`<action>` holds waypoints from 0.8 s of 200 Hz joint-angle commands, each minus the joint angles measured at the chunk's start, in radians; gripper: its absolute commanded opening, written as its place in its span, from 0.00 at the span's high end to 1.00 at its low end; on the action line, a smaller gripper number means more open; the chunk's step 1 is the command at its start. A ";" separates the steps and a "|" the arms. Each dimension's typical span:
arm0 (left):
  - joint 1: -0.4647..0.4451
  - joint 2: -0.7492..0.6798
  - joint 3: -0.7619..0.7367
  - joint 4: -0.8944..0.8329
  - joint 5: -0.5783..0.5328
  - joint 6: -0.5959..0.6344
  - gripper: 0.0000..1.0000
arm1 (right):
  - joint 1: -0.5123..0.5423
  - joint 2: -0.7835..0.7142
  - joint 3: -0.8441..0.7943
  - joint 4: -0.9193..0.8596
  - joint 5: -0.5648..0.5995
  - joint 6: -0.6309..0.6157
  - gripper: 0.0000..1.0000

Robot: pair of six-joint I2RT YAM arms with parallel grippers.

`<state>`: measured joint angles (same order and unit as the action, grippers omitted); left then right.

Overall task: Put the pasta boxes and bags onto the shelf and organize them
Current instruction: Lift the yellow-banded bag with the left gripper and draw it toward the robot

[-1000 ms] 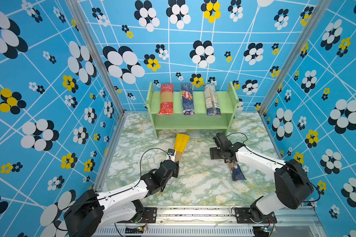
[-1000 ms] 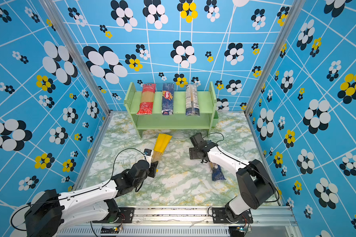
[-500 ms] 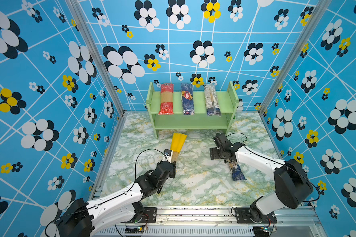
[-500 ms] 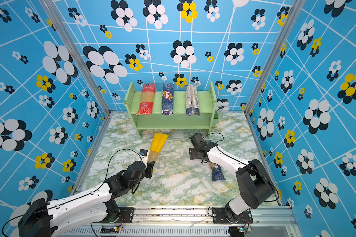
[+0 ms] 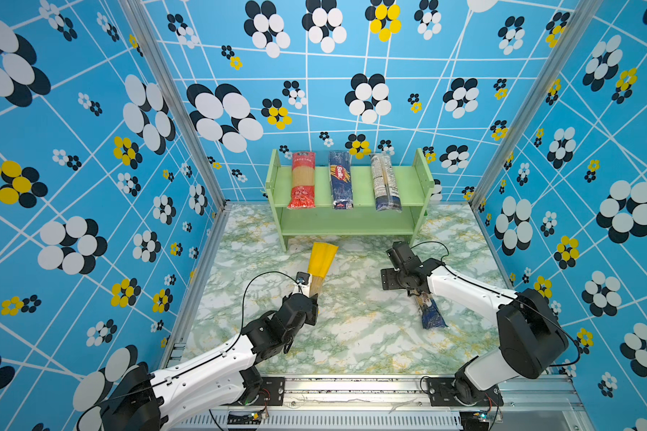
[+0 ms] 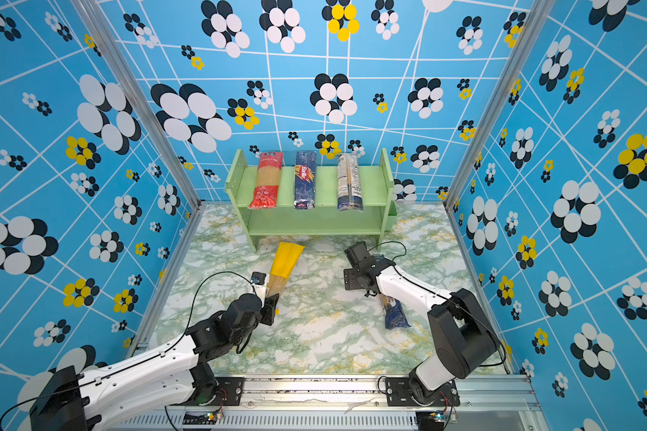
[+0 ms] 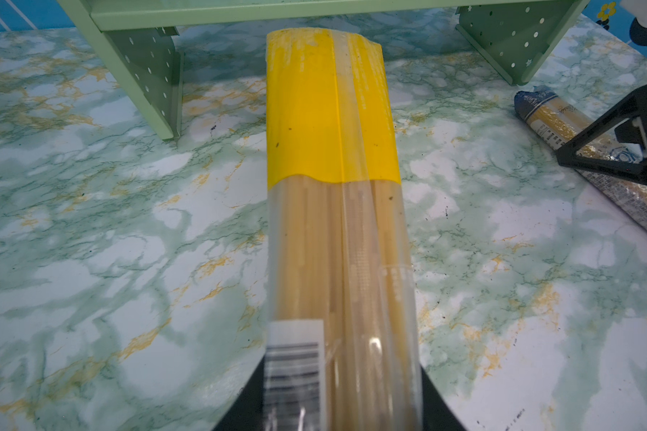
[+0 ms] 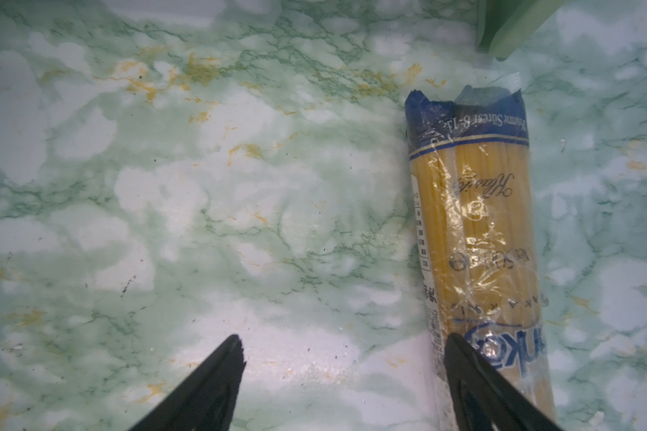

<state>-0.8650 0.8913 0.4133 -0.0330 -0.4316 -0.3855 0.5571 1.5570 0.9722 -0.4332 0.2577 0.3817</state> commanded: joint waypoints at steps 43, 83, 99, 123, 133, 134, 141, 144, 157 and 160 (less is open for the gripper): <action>0.005 -0.078 0.047 0.144 -0.019 -0.047 1.00 | -0.006 0.030 0.008 0.011 0.015 0.014 0.14; 0.006 -0.071 0.083 0.105 -0.020 -0.040 1.00 | -0.006 0.040 0.028 -0.008 0.015 0.007 0.14; 0.006 -0.075 0.108 0.069 -0.019 -0.033 1.00 | -0.007 0.041 0.033 -0.011 0.019 0.004 0.14; 0.006 -0.084 0.135 0.038 -0.024 -0.014 1.00 | -0.006 0.051 0.047 -0.013 0.020 -0.001 0.14; 0.006 -0.086 0.142 0.031 -0.026 -0.009 1.00 | -0.007 0.056 0.053 -0.015 0.016 -0.003 0.14; 0.006 -0.086 0.143 0.030 -0.025 -0.009 1.00 | -0.007 0.056 0.054 -0.015 0.015 -0.003 0.14; 0.006 -0.087 0.146 0.027 -0.024 -0.009 1.00 | -0.006 0.059 0.057 -0.015 0.013 -0.004 0.14; 0.005 -0.087 0.147 0.027 -0.024 -0.010 1.00 | -0.006 0.059 0.058 -0.015 0.012 -0.005 0.14; 0.006 -0.091 0.147 0.027 -0.020 -0.014 1.00 | -0.006 0.063 0.066 -0.017 0.008 -0.009 0.14; 0.006 -0.091 0.148 0.028 -0.019 -0.015 1.00 | -0.006 0.062 0.066 -0.017 0.008 -0.008 0.14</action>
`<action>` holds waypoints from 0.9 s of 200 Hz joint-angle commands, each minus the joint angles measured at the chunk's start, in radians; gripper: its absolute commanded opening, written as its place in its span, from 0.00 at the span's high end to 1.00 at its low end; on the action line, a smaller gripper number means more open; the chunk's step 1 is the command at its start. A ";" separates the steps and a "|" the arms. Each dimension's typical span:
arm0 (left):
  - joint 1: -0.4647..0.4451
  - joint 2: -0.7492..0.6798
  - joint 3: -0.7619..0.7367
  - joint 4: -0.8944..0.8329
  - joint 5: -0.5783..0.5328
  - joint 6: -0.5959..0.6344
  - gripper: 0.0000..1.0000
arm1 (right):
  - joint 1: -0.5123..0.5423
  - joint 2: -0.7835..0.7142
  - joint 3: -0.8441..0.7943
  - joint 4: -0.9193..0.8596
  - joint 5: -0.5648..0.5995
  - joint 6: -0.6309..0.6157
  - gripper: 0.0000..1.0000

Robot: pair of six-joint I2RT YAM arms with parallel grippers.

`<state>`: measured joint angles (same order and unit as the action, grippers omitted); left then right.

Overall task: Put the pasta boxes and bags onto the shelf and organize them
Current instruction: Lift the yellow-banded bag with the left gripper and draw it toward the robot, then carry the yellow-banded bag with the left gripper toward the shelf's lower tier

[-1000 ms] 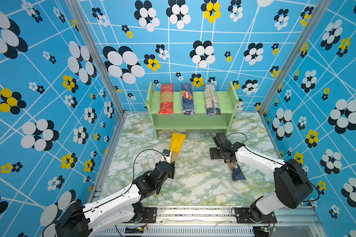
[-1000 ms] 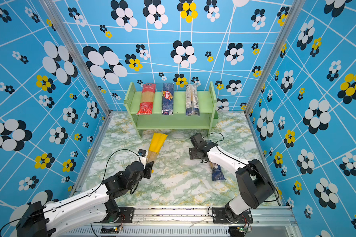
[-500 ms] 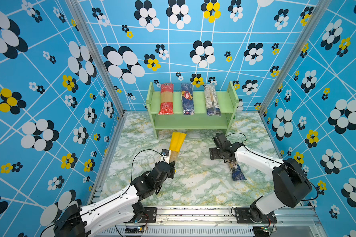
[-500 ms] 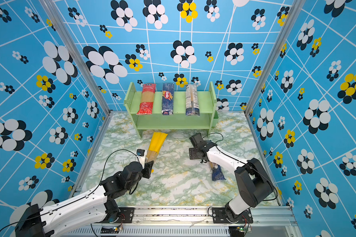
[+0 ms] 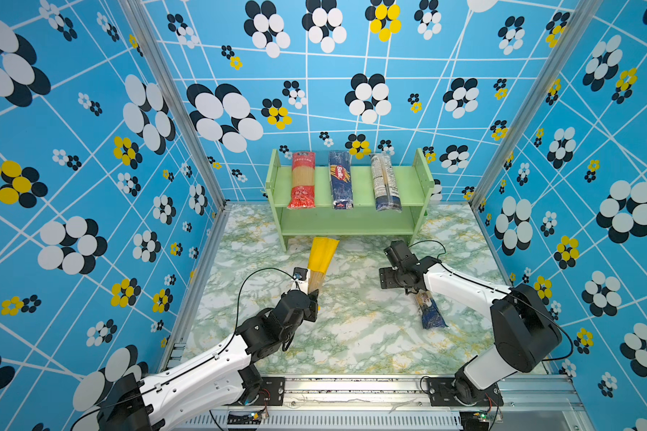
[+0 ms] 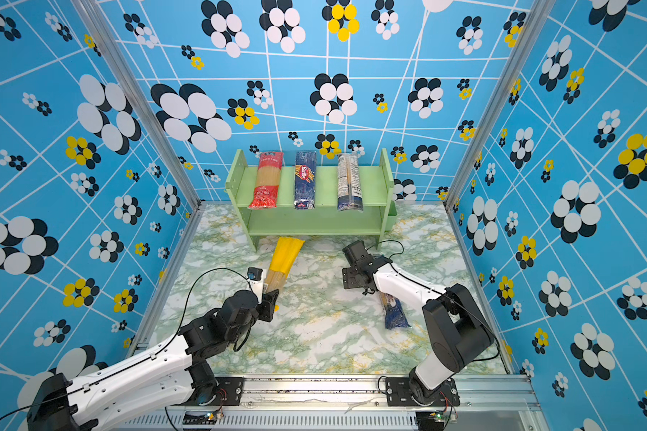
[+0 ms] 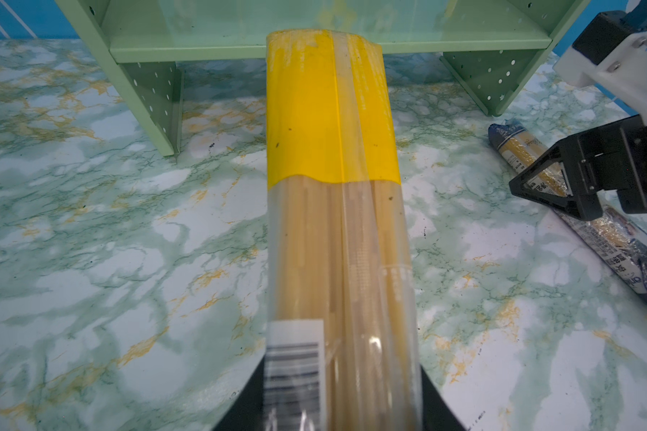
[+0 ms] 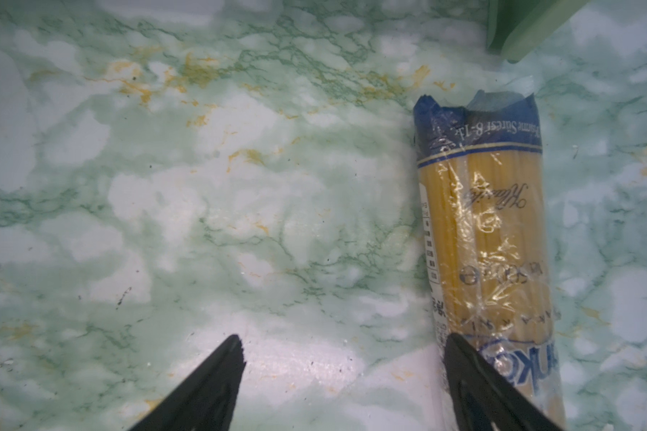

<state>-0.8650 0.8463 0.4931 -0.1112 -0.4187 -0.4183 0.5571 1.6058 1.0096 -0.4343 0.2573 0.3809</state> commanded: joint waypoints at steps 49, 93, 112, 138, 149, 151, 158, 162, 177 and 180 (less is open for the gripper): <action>0.004 -0.059 0.073 0.115 -0.022 0.003 1.00 | -0.007 0.012 0.027 -0.009 0.005 -0.017 0.14; 0.004 -0.068 0.095 0.110 -0.031 0.005 1.00 | -0.006 0.012 0.011 0.014 0.001 -0.019 0.14; 0.003 -0.047 0.106 0.121 -0.047 0.000 1.00 | -0.007 0.017 0.011 0.017 -0.004 -0.024 0.14; 0.003 0.002 0.139 0.155 -0.047 0.031 1.00 | -0.007 0.023 0.008 0.022 -0.003 -0.031 0.14; 0.003 0.027 0.163 0.157 -0.060 0.048 1.00 | -0.006 0.025 0.006 0.028 -0.007 -0.031 0.14; 0.004 0.031 0.168 0.158 -0.064 0.052 1.00 | -0.006 0.025 0.006 0.029 -0.007 -0.031 0.14; 0.005 0.050 0.186 0.159 -0.072 0.062 1.00 | -0.006 0.028 0.006 0.032 -0.009 -0.031 0.14; 0.005 0.060 0.196 0.157 -0.076 0.069 1.00 | -0.007 0.029 0.006 0.032 -0.010 -0.030 0.14; 0.008 0.094 0.227 0.161 -0.091 0.091 1.00 | -0.006 0.029 0.004 0.037 -0.012 -0.028 0.14; 0.009 0.101 0.232 0.165 -0.090 0.099 1.00 | -0.006 0.029 0.004 0.038 -0.012 -0.027 0.14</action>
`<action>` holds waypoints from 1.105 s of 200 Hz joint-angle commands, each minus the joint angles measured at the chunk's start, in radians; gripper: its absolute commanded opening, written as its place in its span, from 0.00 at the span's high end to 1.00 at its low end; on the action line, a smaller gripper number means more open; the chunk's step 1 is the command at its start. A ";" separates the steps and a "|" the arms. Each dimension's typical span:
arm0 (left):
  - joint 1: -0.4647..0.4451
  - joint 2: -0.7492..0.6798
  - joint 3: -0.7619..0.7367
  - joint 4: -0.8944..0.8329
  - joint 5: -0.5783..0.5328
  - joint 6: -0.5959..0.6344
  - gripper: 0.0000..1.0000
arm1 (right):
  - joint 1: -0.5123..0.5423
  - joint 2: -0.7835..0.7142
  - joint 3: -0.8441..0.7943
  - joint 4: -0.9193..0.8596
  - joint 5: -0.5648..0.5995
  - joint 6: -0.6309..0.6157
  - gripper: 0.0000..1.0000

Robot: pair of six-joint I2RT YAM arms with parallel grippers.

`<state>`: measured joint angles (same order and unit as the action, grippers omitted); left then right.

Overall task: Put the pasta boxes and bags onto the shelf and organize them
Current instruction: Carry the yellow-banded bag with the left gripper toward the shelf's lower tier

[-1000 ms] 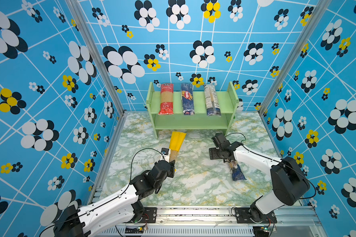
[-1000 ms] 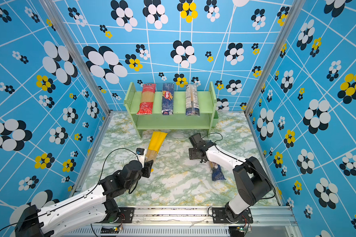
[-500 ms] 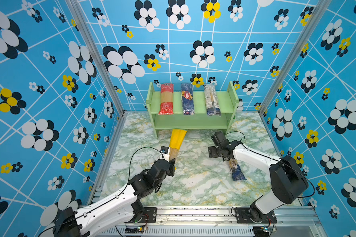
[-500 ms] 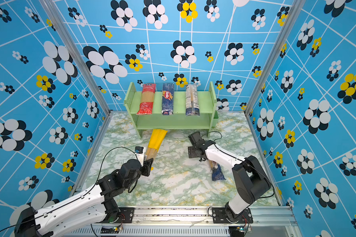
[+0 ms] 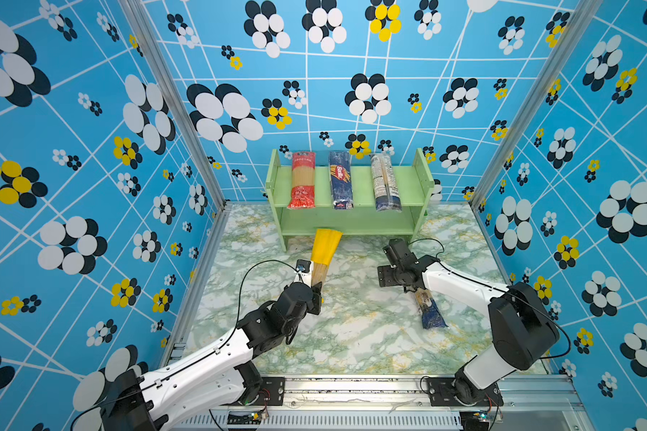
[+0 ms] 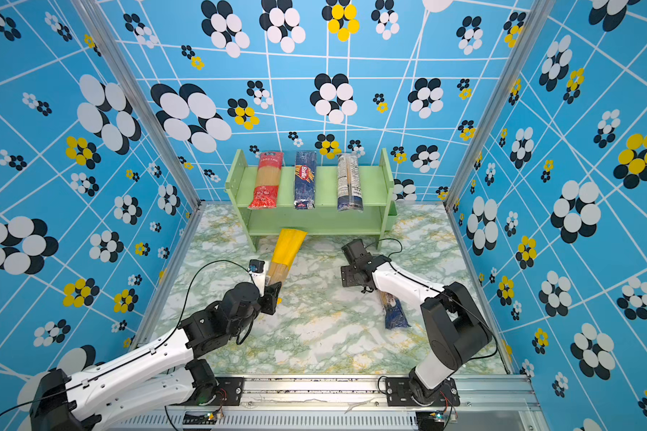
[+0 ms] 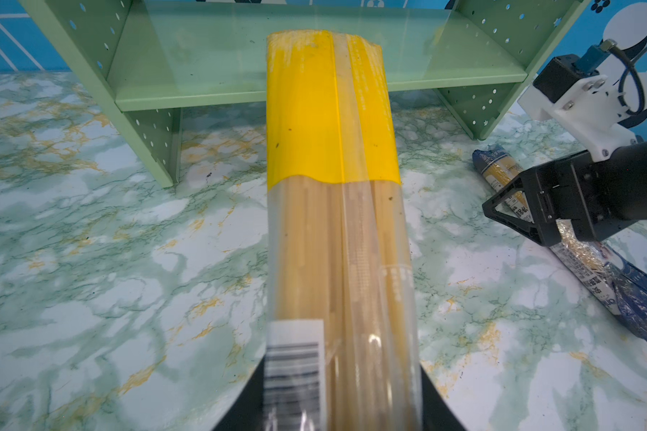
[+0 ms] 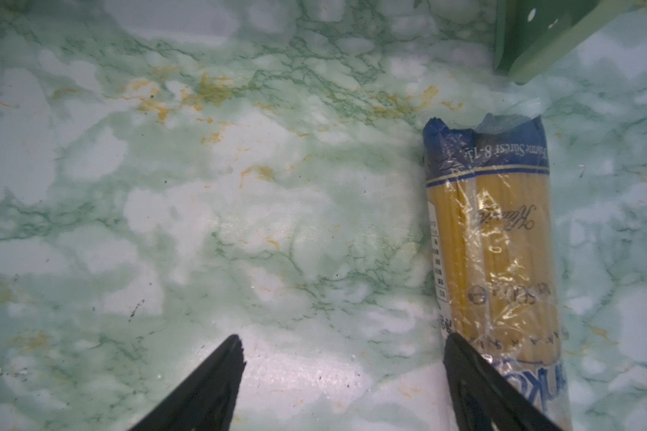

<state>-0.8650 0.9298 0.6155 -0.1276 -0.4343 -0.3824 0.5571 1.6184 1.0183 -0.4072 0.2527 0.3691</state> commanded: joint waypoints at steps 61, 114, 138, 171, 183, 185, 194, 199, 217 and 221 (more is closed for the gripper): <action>0.104 0.117 0.159 0.226 -0.028 0.067 1.00 | -0.008 0.016 0.027 0.012 -0.012 -0.018 0.14; 0.172 0.183 0.187 0.293 0.031 0.072 1.00 | -0.006 0.008 0.017 0.010 -0.016 -0.007 0.14; 0.190 0.209 0.199 0.318 0.057 0.082 1.00 | -0.006 -0.001 0.011 0.011 -0.010 -0.002 0.14; 0.214 0.248 0.205 0.370 0.088 0.083 1.00 | -0.007 -0.001 0.012 0.011 -0.005 0.000 0.14; 0.223 0.265 0.210 0.388 0.090 0.078 1.00 | -0.008 -0.002 0.015 0.011 -0.006 -0.001 0.14; 0.224 0.268 0.210 0.391 0.091 0.078 1.00 | -0.007 -0.003 0.016 0.011 -0.005 0.000 0.14; 0.229 0.282 0.218 0.400 0.092 0.075 1.00 | -0.007 -0.002 0.019 0.009 -0.005 -0.002 0.14; 0.232 0.289 0.223 0.402 0.091 0.073 1.00 | -0.007 -0.002 0.020 0.008 -0.004 -0.002 0.14; 0.236 0.318 0.236 0.419 0.092 0.073 1.00 | -0.006 -0.003 0.021 0.008 -0.002 -0.002 0.14; 0.237 0.323 0.239 0.422 0.089 0.073 1.00 | -0.006 -0.003 0.020 0.009 -0.002 -0.002 0.14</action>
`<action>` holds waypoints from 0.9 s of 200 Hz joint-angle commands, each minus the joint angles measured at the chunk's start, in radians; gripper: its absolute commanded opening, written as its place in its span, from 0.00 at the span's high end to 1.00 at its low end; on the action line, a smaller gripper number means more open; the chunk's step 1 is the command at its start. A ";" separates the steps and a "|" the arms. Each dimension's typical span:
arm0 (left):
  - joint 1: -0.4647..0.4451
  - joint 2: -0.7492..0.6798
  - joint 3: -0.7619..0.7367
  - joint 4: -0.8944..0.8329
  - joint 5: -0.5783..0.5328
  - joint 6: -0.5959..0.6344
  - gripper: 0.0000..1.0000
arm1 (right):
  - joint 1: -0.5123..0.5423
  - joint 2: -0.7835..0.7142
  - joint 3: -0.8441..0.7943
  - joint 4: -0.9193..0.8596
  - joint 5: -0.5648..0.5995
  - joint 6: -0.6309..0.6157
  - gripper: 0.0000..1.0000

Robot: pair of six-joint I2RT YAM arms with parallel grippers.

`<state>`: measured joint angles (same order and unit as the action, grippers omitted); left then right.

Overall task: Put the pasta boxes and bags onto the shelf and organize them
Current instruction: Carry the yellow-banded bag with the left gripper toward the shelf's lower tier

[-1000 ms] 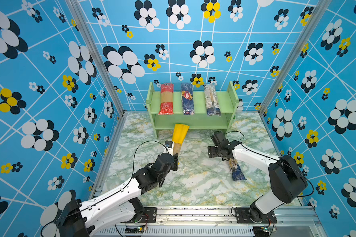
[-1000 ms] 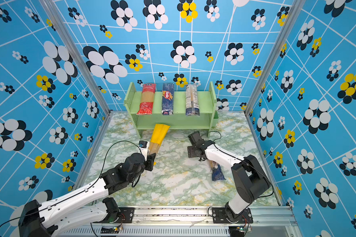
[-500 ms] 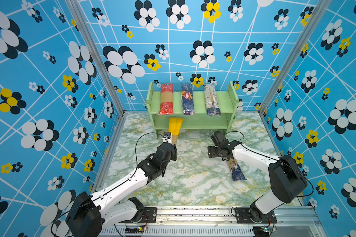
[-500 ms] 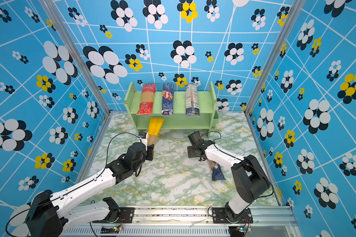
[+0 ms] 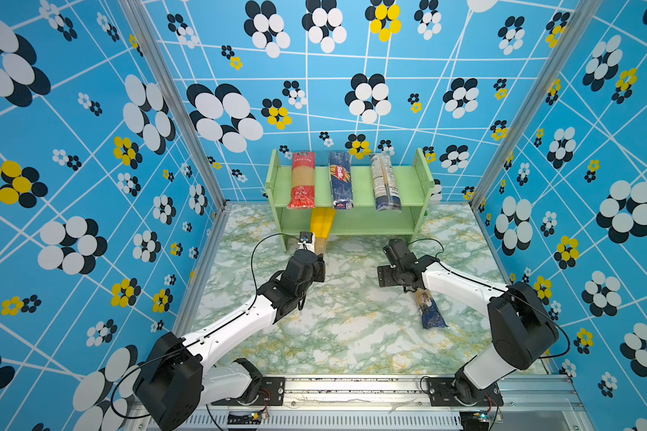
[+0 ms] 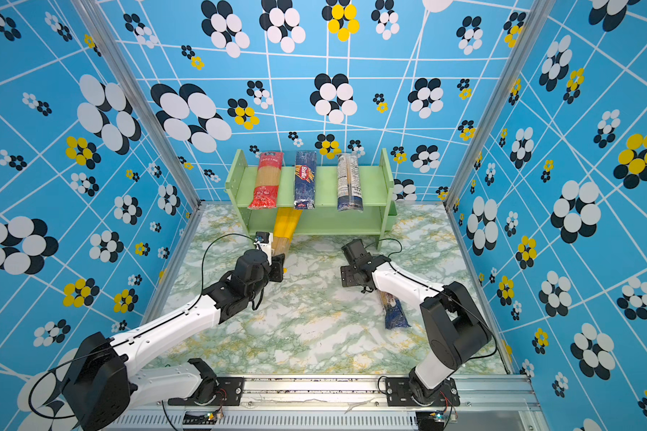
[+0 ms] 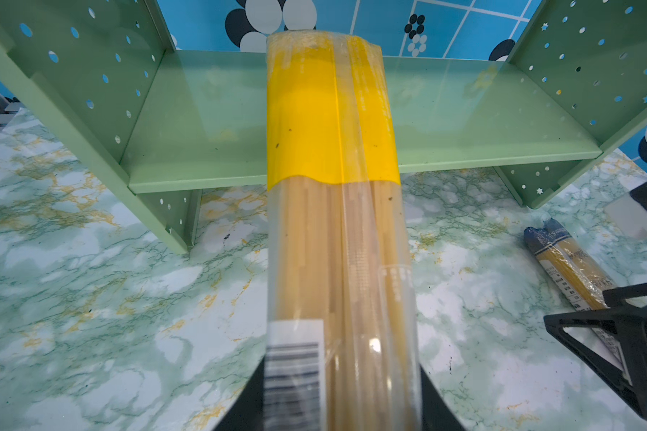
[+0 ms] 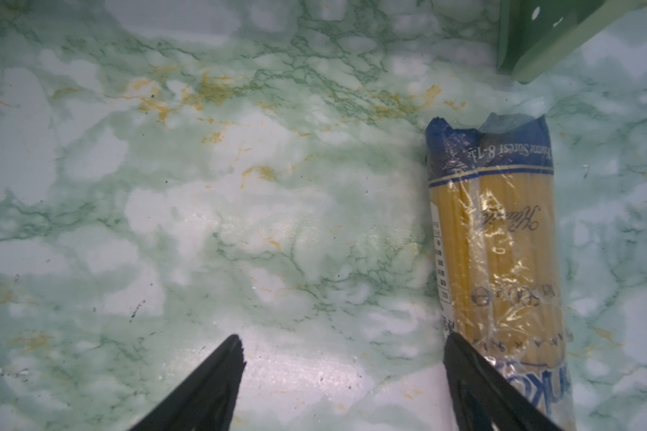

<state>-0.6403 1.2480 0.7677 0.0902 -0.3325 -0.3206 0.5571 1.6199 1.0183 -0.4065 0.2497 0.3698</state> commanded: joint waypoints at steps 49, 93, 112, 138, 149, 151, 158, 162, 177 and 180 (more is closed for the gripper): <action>0.019 0.072 0.135 0.241 -0.016 0.020 1.00 | -0.007 0.000 0.019 0.014 0.002 -0.005 0.14; 0.025 0.125 0.181 0.249 -0.021 0.037 1.00 | -0.008 0.002 0.017 0.020 0.005 -0.008 0.14; 0.025 0.151 0.196 0.261 -0.038 0.043 1.00 | -0.009 0.005 0.016 0.021 0.005 -0.011 0.14; 0.027 0.190 0.228 0.263 -0.051 0.041 1.00 | -0.008 0.004 0.018 0.021 0.006 -0.016 0.14; 0.027 0.208 0.239 0.262 -0.057 0.033 1.00 | -0.008 0.005 0.019 0.020 0.008 -0.018 0.14; 0.027 0.210 0.241 0.261 -0.057 0.031 1.00 | -0.008 0.004 0.019 0.021 0.008 -0.019 0.14; 0.027 0.219 0.249 0.258 -0.064 0.026 1.00 | -0.008 0.003 0.019 0.020 0.008 -0.020 0.13; 0.027 0.225 0.252 0.255 -0.068 0.022 1.00 | -0.008 0.003 0.019 0.020 0.008 -0.021 0.14; 0.027 0.235 0.251 0.270 -0.081 0.009 1.00 | -0.010 0.001 0.019 0.016 0.012 -0.023 0.13; 0.027 0.237 0.250 0.272 -0.084 0.007 1.00 | -0.010 0.000 0.019 0.016 0.013 -0.023 0.14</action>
<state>-0.6209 1.4952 0.9512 0.1825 -0.3534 -0.3019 0.5556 1.6199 1.0183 -0.3985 0.2501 0.3664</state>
